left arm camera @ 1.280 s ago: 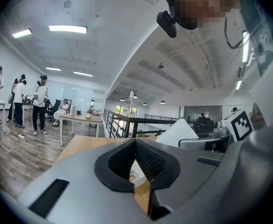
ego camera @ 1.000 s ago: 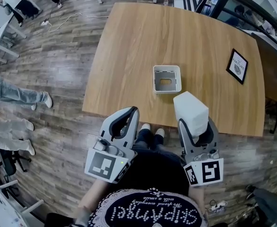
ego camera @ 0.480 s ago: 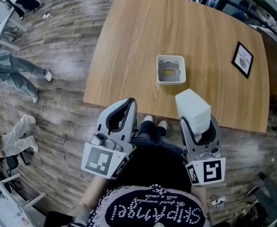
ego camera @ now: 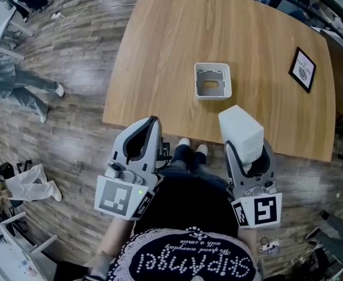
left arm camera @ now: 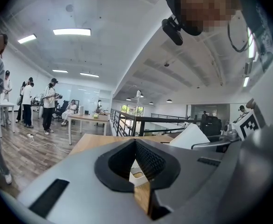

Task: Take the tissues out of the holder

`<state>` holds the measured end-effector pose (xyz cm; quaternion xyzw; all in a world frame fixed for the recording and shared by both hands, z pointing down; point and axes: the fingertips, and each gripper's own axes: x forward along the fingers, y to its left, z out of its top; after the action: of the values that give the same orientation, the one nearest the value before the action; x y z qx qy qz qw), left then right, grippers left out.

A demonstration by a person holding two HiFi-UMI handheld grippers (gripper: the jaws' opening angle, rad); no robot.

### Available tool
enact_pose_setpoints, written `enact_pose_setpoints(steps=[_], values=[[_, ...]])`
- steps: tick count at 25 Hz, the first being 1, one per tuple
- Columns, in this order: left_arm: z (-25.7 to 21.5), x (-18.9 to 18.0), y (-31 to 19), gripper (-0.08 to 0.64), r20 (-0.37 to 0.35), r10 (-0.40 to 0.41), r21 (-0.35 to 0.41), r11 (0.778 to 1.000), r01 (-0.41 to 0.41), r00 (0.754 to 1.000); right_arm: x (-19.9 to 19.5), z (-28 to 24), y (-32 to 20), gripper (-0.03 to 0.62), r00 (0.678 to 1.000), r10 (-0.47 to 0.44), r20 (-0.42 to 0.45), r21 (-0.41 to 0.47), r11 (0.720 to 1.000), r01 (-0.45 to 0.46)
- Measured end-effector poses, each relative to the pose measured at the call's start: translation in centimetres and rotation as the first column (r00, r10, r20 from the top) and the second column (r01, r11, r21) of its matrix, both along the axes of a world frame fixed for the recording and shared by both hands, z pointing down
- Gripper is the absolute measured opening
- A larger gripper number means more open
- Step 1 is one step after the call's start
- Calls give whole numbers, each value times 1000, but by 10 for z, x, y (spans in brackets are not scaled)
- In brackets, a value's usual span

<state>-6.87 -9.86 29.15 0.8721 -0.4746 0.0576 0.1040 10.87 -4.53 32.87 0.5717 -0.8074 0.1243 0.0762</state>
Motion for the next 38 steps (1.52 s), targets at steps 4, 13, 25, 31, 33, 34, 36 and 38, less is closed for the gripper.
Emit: enact_pose_setpoints(steps=[4, 13, 25, 31, 33, 34, 36, 38], values=[[0, -1, 1, 5, 0, -4, -3, 1000, 4, 1000, 0, -1, 0, 287, 1000, -3, -1, -1, 1000, 3], [2, -3, 1, 5, 0, -5, -6, 1000, 5, 1000, -4, 1, -1, 287, 1000, -5, 0, -2, 1000, 5], [1, 0, -1, 5, -5, 3, -7, 1000, -3, 1000, -4, -1, -3, 287, 1000, -8, 0, 4, 1000, 8], [2, 2, -1, 5, -6, 3, -6, 1000, -3, 1000, -3, 0, -4, 287, 1000, -8, -3, 4, 1000, 8], [1, 4, 0, 5, -6, 4, -5, 1000, -4, 1000, -1, 0, -3, 287, 1000, -5, -3, 4, 1000, 5], [1, 5, 1, 5, -7, 5, -4, 1000, -5, 1000, 1, -1, -2, 287, 1000, -4, -3, 6, 1000, 4], [0, 6, 2, 5, -7, 7, -3, 1000, -7, 1000, 2, -1, -1, 287, 1000, -3, -4, 7, 1000, 3], [-1, 7, 2, 5, -7, 7, -2, 1000, -7, 1000, 3, -2, -1, 287, 1000, -3, -4, 7, 1000, 3]])
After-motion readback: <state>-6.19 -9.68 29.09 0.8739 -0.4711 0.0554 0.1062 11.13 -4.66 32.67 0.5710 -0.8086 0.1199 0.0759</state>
